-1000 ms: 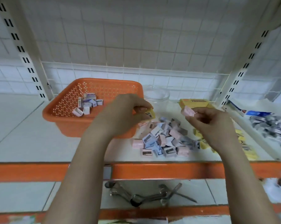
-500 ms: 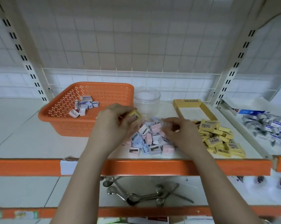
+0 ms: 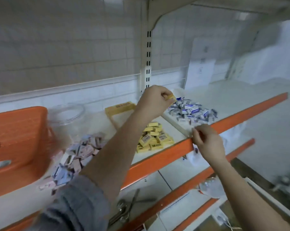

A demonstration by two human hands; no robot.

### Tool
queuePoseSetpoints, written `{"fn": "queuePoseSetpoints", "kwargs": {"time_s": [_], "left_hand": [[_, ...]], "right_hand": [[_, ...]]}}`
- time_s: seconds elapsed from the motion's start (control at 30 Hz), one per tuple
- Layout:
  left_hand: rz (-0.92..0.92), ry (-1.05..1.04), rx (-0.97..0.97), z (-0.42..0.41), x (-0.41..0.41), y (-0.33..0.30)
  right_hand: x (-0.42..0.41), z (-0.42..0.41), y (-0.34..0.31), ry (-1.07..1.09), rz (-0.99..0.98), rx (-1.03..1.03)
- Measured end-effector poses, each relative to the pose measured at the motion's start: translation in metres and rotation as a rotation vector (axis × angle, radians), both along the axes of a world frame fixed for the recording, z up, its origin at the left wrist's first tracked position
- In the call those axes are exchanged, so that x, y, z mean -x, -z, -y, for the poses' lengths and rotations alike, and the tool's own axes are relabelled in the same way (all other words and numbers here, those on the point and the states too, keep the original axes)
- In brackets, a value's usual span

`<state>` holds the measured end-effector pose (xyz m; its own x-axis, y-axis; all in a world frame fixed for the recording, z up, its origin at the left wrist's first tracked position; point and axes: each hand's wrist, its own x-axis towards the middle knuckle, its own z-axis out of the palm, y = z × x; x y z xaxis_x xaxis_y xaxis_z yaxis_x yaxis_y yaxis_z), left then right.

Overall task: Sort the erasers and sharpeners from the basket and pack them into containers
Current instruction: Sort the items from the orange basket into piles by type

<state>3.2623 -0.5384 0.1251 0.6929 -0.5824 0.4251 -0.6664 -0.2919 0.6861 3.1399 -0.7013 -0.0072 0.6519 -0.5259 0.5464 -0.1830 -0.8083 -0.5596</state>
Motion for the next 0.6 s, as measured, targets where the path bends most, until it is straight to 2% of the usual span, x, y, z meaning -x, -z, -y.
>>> {"fn": "queuePoseSetpoints", "kwargs": {"time_s": [0.2,0.37,0.6], "left_hand": [[-0.082,0.051,-0.089,0.088,-0.023,0.029],[-0.141,0.043,-0.061,0.13,-0.037,0.037],[-0.099,0.02,-0.117,0.145,-0.048,0.043]], "right_hand": [[0.0,0.003,0.008,-0.144,0.214,-0.117],[-0.002,0.011,0.01,-0.202,0.252,-0.188],[-0.005,0.017,0.02,-0.212,0.278,-0.19]]}}
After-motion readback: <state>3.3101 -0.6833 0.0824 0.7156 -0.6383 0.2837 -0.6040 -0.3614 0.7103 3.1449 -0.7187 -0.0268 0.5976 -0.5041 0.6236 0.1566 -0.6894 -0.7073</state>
